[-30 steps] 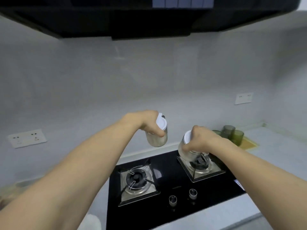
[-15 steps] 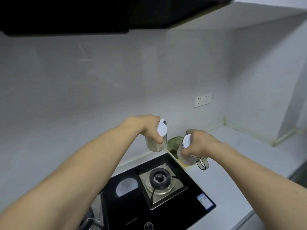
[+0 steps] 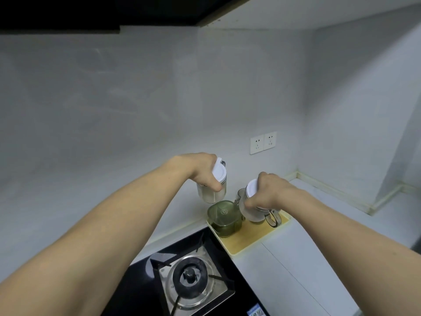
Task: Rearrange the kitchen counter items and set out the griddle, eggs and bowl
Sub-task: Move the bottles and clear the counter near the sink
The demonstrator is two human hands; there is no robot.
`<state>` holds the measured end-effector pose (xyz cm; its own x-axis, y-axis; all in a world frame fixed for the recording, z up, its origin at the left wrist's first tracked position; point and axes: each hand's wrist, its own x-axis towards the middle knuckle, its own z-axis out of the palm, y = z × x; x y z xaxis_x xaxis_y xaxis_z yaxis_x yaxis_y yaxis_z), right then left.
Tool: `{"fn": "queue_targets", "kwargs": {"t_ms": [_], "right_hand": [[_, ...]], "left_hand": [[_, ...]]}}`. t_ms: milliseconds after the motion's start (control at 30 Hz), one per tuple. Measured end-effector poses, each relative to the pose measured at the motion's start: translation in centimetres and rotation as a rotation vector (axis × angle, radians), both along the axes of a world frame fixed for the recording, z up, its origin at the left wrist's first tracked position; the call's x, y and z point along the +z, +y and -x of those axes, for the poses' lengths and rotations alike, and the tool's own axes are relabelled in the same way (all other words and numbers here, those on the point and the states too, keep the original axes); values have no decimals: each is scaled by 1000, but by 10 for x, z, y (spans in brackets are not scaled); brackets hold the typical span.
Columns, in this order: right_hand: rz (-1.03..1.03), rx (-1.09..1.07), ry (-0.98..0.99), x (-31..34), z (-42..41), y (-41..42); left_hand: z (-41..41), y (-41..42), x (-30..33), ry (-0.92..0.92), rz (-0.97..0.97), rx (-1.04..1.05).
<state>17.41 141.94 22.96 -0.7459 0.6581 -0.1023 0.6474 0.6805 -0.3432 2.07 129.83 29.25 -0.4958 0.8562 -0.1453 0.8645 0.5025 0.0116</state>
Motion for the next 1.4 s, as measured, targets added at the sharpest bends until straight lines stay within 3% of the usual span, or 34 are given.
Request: {"fn": "queue_targets", "kwargs": {"t_ms": [433,767,967,1400], "right_hand": [[93,-24,-27,-49,4,150],[146,-8,-48,-123,14,254],[156,-44,5,-179,23,283],[122,13,133,-234,32,313]], "left_hand": [[28,118,-42,-128,-52,128],[32,244,-79,-235,-218,271],[39,313,-121,-328,-207,348],[61,417,-238,-65,58,394]]}}
